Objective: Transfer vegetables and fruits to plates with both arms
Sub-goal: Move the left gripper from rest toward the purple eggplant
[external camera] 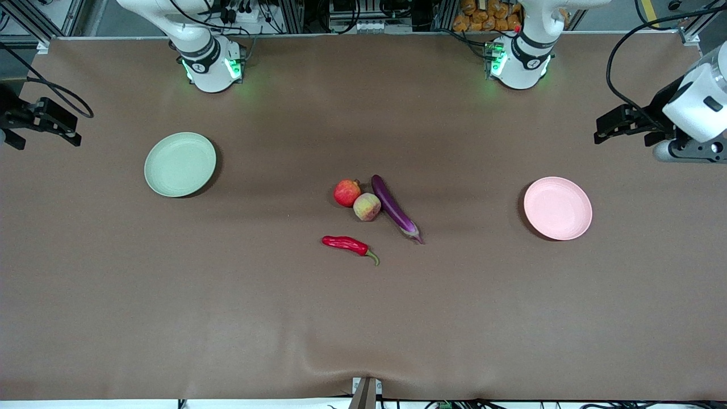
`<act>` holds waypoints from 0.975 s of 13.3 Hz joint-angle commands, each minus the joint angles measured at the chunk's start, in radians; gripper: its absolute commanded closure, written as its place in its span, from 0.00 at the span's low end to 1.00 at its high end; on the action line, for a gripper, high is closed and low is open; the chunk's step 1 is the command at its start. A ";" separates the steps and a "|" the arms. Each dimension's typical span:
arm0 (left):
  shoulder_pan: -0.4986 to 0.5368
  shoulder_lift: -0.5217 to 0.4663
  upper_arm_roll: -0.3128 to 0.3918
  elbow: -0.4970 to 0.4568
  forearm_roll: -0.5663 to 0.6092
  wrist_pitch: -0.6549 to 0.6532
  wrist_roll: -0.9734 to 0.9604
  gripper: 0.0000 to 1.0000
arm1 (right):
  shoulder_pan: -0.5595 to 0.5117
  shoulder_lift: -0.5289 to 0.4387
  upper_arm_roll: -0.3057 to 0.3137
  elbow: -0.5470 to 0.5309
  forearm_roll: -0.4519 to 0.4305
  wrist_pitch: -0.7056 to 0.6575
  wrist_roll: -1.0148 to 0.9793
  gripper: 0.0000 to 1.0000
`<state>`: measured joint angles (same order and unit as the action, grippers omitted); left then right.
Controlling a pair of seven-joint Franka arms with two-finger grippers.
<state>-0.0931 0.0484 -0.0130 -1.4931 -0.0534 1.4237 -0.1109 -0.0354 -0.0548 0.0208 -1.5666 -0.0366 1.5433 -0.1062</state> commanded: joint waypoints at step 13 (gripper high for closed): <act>-0.256 0.221 -0.030 -0.027 -0.029 0.259 -0.620 0.00 | -0.009 0.006 0.004 0.063 0.020 -0.097 0.000 0.00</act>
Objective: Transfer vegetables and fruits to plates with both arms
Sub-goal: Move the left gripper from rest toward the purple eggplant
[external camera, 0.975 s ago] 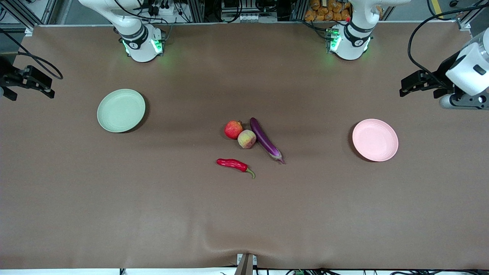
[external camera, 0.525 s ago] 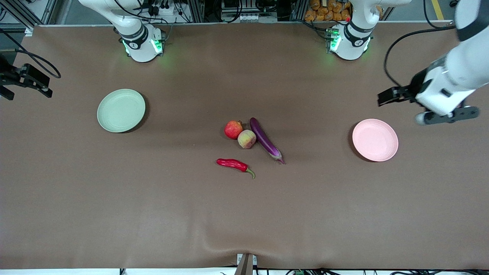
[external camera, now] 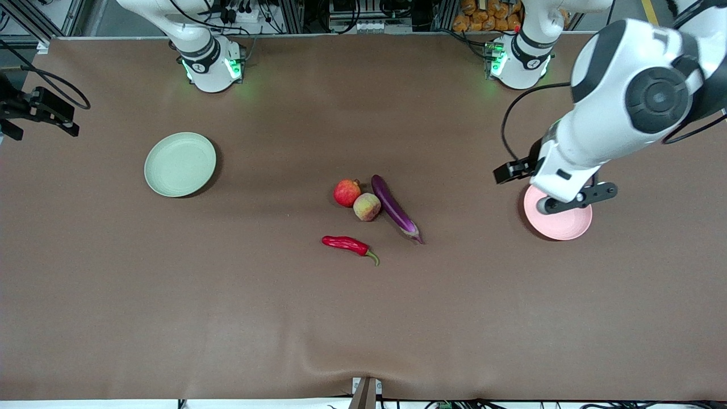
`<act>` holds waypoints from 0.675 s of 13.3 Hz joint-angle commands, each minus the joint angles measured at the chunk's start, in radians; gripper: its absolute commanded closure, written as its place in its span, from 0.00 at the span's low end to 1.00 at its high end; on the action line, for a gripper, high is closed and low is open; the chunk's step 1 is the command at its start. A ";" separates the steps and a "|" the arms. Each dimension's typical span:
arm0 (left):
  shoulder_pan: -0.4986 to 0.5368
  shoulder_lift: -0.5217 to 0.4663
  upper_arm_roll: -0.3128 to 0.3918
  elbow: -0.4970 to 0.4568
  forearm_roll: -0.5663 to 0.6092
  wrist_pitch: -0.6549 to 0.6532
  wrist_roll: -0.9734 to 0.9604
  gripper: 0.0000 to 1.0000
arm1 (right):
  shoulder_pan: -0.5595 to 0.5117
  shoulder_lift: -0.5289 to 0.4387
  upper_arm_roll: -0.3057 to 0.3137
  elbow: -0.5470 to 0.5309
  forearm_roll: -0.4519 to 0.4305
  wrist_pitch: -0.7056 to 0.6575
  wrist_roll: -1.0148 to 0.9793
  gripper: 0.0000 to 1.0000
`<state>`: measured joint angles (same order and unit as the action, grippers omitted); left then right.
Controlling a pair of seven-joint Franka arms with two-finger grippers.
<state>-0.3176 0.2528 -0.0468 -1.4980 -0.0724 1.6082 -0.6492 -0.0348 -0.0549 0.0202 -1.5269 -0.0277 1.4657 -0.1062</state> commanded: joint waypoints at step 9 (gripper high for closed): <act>-0.106 0.128 -0.002 -0.131 -0.036 0.352 -0.438 0.00 | -0.014 0.010 0.004 0.042 0.009 -0.019 0.000 0.00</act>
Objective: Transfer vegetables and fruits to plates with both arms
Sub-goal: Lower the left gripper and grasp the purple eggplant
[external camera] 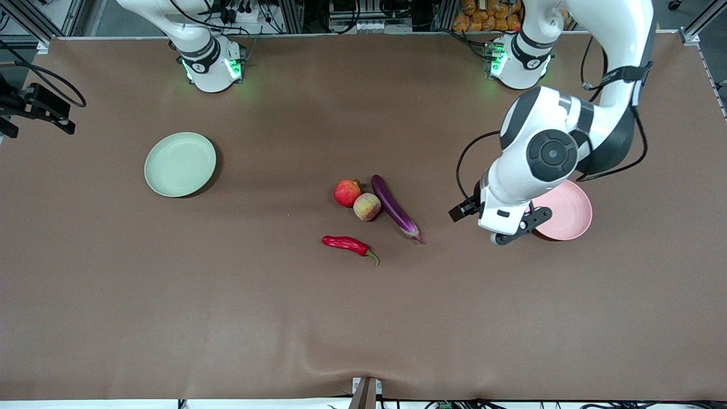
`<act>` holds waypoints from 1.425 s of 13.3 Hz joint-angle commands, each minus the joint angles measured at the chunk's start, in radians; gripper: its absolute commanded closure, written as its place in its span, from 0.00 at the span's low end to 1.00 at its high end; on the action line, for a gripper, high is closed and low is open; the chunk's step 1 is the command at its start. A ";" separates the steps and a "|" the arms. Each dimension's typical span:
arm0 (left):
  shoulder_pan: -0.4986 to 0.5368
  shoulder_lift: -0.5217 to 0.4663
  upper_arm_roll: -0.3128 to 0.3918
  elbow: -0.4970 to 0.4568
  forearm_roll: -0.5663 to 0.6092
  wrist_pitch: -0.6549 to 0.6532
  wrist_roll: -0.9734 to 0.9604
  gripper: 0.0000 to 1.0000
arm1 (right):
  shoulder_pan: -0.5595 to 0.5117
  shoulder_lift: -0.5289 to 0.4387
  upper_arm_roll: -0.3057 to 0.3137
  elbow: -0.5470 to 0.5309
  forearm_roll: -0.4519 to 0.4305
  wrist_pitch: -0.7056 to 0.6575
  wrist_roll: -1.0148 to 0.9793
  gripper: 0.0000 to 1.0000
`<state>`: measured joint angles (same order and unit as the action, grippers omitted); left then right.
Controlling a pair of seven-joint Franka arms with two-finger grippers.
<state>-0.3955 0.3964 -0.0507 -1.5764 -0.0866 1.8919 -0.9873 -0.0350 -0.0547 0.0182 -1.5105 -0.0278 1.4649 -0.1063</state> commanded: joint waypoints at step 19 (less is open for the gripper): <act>-0.232 0.366 0.011 0.039 0.076 0.320 -0.545 0.00 | -0.032 0.010 0.006 0.026 0.015 -0.020 0.002 0.00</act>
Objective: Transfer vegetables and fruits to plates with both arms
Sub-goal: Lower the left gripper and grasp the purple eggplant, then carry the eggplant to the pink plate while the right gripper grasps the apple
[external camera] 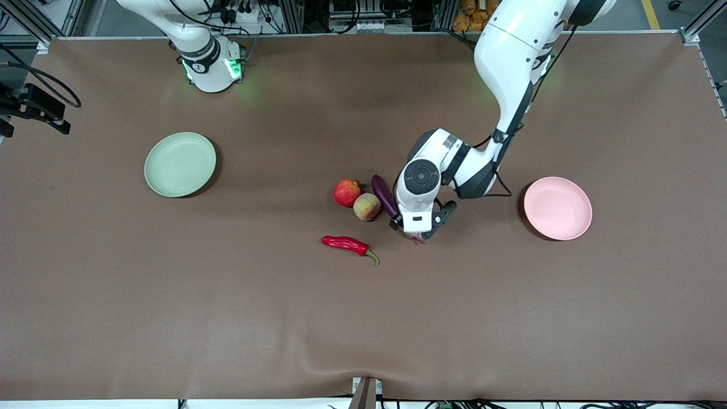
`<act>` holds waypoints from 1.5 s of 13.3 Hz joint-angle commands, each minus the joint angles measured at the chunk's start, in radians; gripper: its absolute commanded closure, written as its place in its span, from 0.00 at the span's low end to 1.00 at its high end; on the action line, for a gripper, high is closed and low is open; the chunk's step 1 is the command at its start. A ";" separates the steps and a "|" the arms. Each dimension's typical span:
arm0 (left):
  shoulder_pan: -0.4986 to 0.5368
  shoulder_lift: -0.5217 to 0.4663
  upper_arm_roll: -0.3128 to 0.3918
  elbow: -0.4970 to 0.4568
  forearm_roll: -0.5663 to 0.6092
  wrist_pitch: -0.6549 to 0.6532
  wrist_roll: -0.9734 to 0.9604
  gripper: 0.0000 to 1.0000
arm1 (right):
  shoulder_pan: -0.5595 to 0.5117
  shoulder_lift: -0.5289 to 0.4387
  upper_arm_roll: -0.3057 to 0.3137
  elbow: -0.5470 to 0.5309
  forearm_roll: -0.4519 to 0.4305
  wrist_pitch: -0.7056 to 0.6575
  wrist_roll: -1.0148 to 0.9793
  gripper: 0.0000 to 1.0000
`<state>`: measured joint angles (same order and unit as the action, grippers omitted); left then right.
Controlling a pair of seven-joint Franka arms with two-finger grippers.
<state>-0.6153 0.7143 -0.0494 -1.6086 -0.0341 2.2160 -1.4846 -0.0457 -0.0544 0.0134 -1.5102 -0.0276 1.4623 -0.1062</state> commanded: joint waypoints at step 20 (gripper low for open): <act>0.098 -0.289 0.011 0.102 0.042 -0.472 0.087 0.94 | 0.095 0.068 0.019 0.019 0.014 -0.051 0.000 0.00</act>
<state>-0.5641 0.5248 -0.0330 -1.4808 -0.0128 1.7993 -1.4281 0.0141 -0.0170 0.0322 -1.5107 -0.0181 1.4243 -0.1094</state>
